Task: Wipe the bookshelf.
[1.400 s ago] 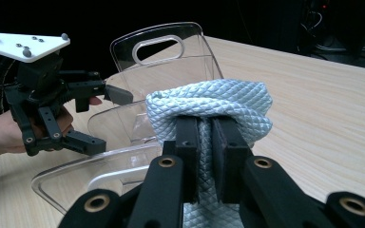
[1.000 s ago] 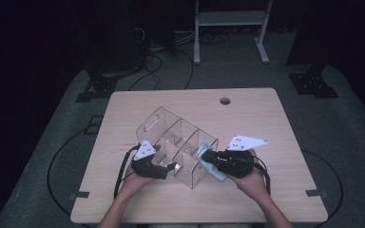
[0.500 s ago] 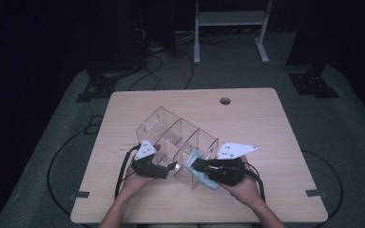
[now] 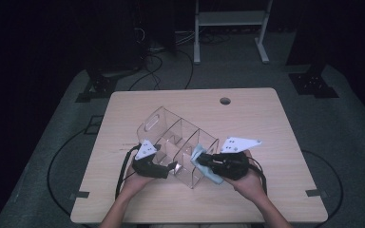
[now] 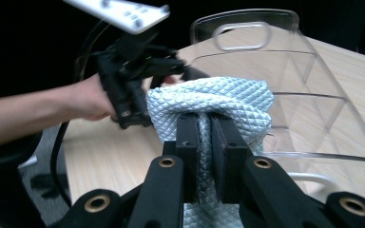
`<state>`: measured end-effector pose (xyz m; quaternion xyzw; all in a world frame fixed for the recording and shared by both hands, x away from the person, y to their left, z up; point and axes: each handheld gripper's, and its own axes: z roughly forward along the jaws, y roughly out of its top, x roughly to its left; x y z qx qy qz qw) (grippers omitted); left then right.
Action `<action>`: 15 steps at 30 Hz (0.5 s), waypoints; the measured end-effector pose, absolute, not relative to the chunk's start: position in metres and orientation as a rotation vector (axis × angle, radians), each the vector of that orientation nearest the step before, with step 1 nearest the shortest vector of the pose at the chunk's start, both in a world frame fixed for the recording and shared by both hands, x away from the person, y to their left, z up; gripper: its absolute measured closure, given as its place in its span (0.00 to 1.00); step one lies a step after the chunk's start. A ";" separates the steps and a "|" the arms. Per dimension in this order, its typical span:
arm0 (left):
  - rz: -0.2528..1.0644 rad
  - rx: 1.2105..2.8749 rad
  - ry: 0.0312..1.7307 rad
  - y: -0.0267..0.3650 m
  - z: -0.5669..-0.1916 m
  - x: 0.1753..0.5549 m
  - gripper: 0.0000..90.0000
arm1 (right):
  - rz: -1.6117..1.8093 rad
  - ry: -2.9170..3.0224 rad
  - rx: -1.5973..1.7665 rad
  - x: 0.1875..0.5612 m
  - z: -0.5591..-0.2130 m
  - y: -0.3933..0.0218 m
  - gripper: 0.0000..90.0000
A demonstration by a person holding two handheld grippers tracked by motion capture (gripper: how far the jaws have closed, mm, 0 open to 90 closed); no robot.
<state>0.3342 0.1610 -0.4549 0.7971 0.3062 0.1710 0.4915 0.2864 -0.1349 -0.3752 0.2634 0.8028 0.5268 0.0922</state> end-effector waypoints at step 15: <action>0.416 1.927 0.739 0.161 -0.455 0.334 0.05 | 1.504 2.178 1.053 0.336 -0.381 -0.185 0.91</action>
